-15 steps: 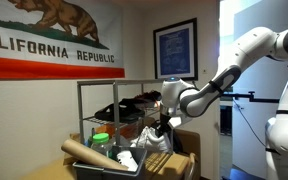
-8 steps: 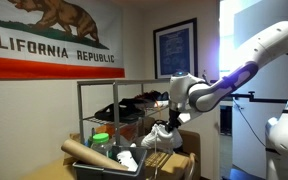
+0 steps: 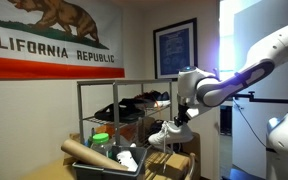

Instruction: Pick up the right white tennis shoe from the third shelf and put it on the topmost shelf

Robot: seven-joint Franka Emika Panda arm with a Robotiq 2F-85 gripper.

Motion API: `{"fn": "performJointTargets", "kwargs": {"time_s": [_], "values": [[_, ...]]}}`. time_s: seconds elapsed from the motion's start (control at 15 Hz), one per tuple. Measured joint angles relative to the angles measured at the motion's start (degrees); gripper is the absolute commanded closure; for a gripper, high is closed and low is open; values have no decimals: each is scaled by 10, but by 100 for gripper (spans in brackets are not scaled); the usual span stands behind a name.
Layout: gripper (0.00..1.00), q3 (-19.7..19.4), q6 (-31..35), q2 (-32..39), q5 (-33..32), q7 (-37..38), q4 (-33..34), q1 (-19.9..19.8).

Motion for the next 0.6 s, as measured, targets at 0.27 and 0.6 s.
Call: {"fn": "performJointTargets", "kwargs": {"time_s": [0.27, 0.6], "values": [[98, 0, -30, -40, 0, -15, -6, -4], [98, 1, -97, -100, 24, -75, -5, 6]]}}
